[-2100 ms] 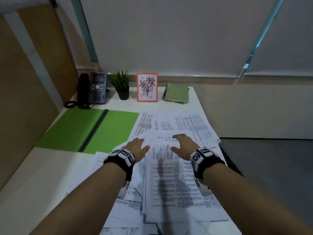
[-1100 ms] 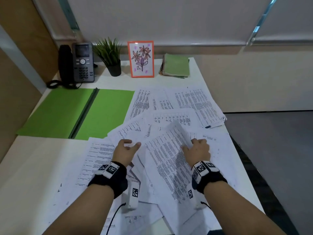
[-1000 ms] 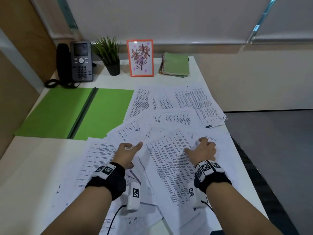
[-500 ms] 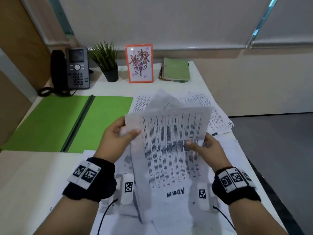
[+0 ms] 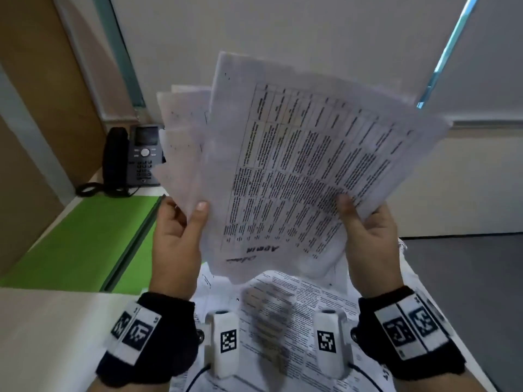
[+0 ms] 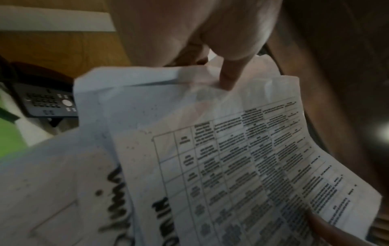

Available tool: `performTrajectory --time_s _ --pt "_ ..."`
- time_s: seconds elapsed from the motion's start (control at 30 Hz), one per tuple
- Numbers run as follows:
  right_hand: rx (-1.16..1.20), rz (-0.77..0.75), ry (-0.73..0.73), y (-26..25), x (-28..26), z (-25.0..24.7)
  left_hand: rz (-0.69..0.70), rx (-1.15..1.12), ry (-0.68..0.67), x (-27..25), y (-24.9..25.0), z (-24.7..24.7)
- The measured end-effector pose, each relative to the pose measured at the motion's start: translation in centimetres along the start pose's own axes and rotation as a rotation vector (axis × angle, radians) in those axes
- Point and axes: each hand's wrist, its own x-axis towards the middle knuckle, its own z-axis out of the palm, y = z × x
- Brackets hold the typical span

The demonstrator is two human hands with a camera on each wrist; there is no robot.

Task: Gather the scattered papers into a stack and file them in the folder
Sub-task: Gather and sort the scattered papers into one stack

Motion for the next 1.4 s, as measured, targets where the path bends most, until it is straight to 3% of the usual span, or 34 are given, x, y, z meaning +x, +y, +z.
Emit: performTrajectory --time_s 0.1,0.2,0.37,0.53,0.67,0.8,0.9,1.1,1.23,1.4 --pt "-0.002 -0.108 -0.091 -0.5 -0.9 0.5 0.111 -0.003 -0.020 -0.8 0.2 -0.5" --pt "-0.103 -0.084 -0.157 0.8 -1.8 0.2 0.121 0.162 -0.061 -1.4 -0.6 -1.4" --pt "-0.255 -0.029 -0.162 3.2 -3.1 -0.1 0.044 0.266 -0.007 -2.0 -2.9 -1.5" --pt "-0.324 -0.132 -0.127 2.6 -3.9 -0.9 0.192 0.264 -0.024 -3.5 -1.9 -0.1" --pt "-0.273 -0.178 -0.080 0.5 -5.6 -2.4 0.233 0.199 -0.026 -5.7 -1.0 0.4" --pt "-0.437 -0.038 -0.205 1.7 -8.0 -3.5 0.009 0.348 -0.093 -8.0 -3.6 -0.8" --pt "-0.549 0.027 -0.215 3.1 -8.9 -4.0 -0.115 0.519 -0.141 -9.4 -5.7 -1.7" --pt "-0.558 0.040 -0.203 2.6 -9.1 -5.2 -0.051 0.462 -0.045 -10.2 -4.9 -2.0" --pt "-0.655 0.127 -0.298 3.3 -9.2 -5.3 -0.129 0.512 -0.121 -10.3 -6.1 -2.6" --pt "-0.740 0.242 -0.416 3.8 -6.9 -6.2 -0.030 0.521 -0.075 -9.0 -6.6 -2.9"
